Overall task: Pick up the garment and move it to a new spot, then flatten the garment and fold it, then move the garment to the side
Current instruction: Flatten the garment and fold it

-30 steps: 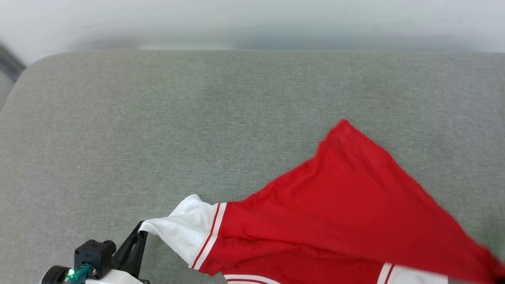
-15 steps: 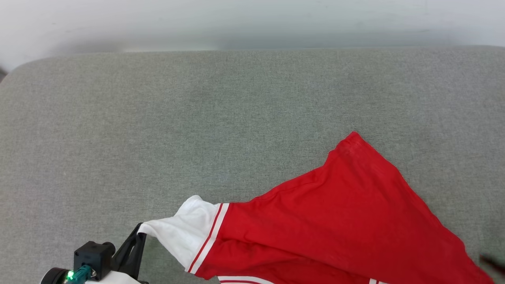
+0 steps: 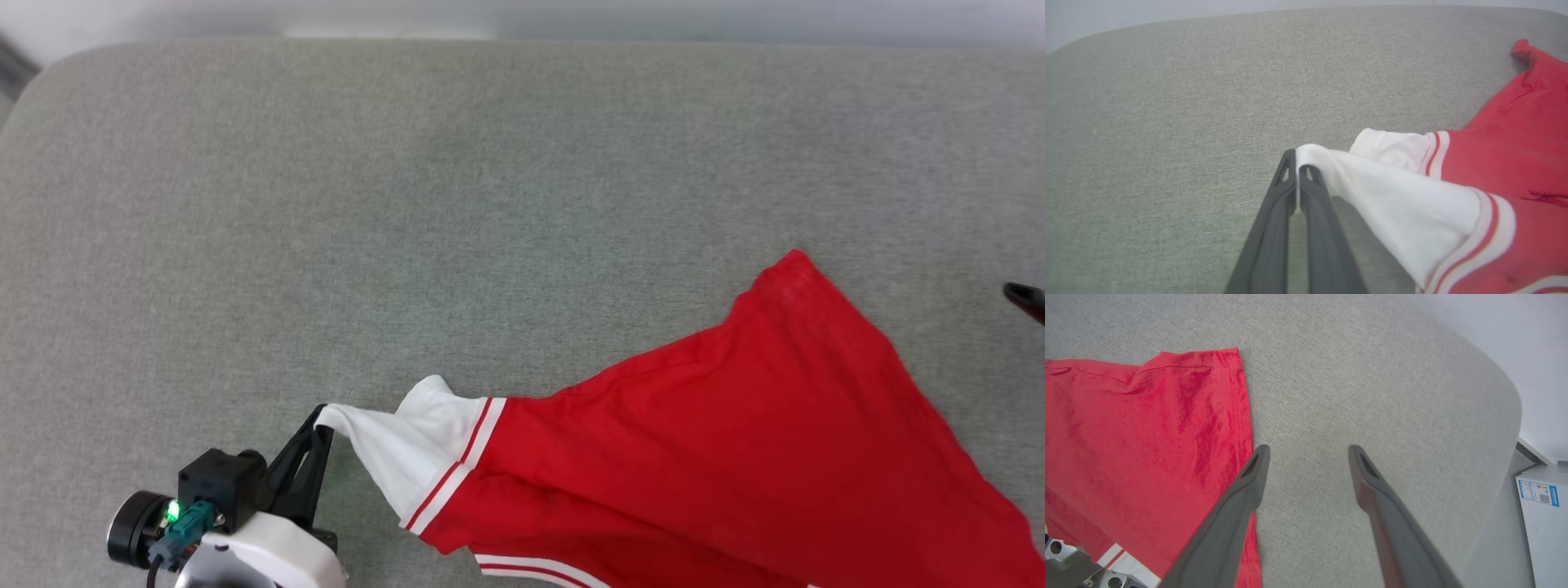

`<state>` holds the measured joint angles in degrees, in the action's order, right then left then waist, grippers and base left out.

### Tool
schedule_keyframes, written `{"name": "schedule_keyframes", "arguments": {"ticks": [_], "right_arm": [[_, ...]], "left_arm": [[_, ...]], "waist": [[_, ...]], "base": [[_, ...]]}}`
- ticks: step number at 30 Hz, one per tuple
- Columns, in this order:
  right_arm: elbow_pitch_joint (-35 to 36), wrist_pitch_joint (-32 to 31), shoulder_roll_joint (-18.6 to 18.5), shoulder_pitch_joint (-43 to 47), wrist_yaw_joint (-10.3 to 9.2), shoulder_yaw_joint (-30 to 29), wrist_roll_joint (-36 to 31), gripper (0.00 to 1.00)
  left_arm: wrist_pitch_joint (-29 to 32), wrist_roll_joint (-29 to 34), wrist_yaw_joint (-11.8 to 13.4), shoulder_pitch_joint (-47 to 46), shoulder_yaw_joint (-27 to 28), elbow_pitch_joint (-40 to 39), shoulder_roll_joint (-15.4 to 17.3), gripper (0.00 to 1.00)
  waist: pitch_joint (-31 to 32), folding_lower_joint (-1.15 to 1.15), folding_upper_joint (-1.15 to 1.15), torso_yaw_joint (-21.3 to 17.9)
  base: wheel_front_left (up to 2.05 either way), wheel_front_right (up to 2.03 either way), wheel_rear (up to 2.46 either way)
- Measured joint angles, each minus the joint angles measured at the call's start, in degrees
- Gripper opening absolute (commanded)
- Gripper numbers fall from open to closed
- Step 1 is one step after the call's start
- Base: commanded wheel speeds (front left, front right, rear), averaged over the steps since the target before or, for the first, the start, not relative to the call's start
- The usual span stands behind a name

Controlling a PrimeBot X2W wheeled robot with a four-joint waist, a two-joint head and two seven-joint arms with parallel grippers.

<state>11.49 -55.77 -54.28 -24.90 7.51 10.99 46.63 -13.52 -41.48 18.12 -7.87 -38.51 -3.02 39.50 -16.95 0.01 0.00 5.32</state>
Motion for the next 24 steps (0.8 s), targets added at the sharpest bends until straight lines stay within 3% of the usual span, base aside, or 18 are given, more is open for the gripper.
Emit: {"name": "schedule_keyframes", "arguments": {"ticks": [6,13,17,22,23,24], "right_arm": [[-5.42,-7.42,6.21,-13.62,0.0,10.8,-4.67,1.0],[-15.83,-7.31,12.81,-22.06,-0.01,19.82,-7.95,1.0],[-20.6,-5.21,14.27,-23.46,-0.01,23.95,-8.48,1.0],[-23.7,-2.92,13.39,-24.18,-0.03,27.14,-6.64,1.0],[-23.86,-2.53,13.13,-24.43,-0.04,27.93,-6.16,0.63],[-23.92,-1.76,12.9,-24.59,-0.13,28.66,-5.8,0.0]], "left_arm": [[-0.01,1.1,-0.93,-3.02,-0.59,0.59,-1.13,0.0],[-0.31,2.01,-1.46,-5.42,-0.86,0.98,-2.71,0.0],[-0.55,2.42,-1.97,-6.29,-0.92,1.56,-3.63,0.0],[-0.8,2.49,-2.48,-6.82,-0.86,2.86,-4.38,0.0],[-0.82,2.49,-2.49,-6.82,-0.76,3.05,-4.48,0.0],[-0.86,2.49,-2.5,-6.82,-0.71,3.26,-4.55,0.0]], "waist": [[-3.5,0.0,0.0,2.28],[-7.9,0.0,0.0,4.79],[-9.92,0.01,0.0,5.99],[-11.06,0.0,0.0,6.91],[-11.04,0.0,0.0,6.82],[-10.92,0.0,0.0,6.73]], "base": [[0.0,0.0,0.0],[0.0,0.0,0.0],[0.0,0.0,0.0],[0.0,0.0,0.0],[0.0,0.0,0.0],[0.0,0.0,0.0]]}}
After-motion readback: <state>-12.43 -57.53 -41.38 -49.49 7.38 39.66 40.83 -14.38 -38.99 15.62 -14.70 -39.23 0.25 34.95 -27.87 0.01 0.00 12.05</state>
